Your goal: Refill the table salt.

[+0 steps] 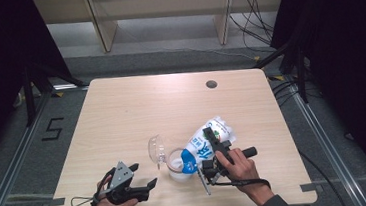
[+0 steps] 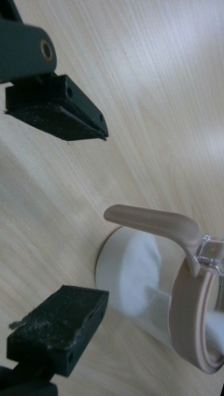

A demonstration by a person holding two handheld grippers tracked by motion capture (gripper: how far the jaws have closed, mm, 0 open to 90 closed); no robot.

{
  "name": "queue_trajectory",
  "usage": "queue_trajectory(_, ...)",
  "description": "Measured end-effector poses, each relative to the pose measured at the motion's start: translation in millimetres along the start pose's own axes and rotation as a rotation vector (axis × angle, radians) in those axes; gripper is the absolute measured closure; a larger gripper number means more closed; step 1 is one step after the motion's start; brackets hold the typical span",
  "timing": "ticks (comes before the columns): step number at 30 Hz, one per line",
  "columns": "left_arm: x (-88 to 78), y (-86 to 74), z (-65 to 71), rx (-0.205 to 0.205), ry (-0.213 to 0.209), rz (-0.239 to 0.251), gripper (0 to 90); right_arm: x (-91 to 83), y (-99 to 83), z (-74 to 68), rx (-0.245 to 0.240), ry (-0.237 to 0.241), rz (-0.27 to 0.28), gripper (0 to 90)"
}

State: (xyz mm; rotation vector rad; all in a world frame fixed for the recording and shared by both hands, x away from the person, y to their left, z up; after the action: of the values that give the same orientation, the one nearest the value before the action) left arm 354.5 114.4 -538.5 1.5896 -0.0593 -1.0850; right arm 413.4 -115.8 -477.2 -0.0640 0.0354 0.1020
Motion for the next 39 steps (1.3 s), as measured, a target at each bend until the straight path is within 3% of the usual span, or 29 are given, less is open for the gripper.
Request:
queue_trajectory(7, 0.1, 0.0, 0.1, 0.000, 0.001, 0.000, 17.9, 0.5, 1.3, 2.1, -0.026, -0.001, 0.013, 72.8)
queue_trajectory(10, 0.2, 0.0, 0.1, 0.001, 0.001, 0.000, 17.9, 0.5, 1.3, 1.5, -0.021, 0.003, 0.012, 73.2)
queue_trajectory(11, 0.2, 0.0, 0.2, 0.001, 0.001, 0.000, 17.8, -0.2, 0.1, -0.9, 0.008, 0.008, 0.000, 73.4)
queue_trajectory(13, 0.1, 0.1, 0.2, 0.001, 0.001, 0.000, 17.8, 0.4, 1.1, -0.8, -0.011, 0.010, 0.012, 73.6)
queue_trajectory(19, 0.1, 0.0, 0.1, 0.001, 0.000, 0.000, 17.8, 0.9, 2.3, -1.4, 0.007, 0.013, 0.018, 74.1)
queue_trajectory(28, 0.1, 0.1, 0.1, 0.000, 0.001, 0.001, 17.8, 1.5, 3.5, 0.2, -0.012, 0.010, 0.033, 75.7)
queue_trajectory(32, 0.0, 0.0, 0.0, 0.000, 0.001, 0.000, 17.8, 0.1, 1.9, -4.1, 0.028, 0.034, 0.011, 78.4)
queue_trajectory(35, 0.2, -0.2, 0.3, 0.001, 0.000, -0.002, 18.0, 1.7, 6.4, 2.5, -0.057, 0.021, 0.055, 84.4)
queue_trajectory(36, 0.1, -0.5, 0.3, 0.002, 0.004, -0.005, 18.2, 0.4, 2.5, -4.8, 0.012, 0.068, 0.022, 85.1)
queue_trajectory(37, 0.2, -0.6, 0.6, 0.000, 0.004, -0.005, 18.3, 0.5, 2.5, -4.5, 0.003, 0.080, 0.022, 85.4)
queue_trajectory(39, 0.2, -0.7, 0.6, 0.003, 0.005, -0.007, 18.3, 1.9, 3.0, -8.3, 0.033, 0.100, 0.028, 85.9)
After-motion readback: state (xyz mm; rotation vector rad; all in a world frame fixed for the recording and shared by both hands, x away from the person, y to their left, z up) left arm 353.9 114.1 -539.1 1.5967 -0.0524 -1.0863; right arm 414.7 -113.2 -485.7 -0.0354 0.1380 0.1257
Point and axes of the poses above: each handheld gripper's, and its own axes: x roughly forward along the jaws, y roughly out of its top, z roughly to its right, the point moved 8 cm from there along x, roughly forward along the jaws, and after that the axes turned 8 degrees about -z, right-handed, at the moved point
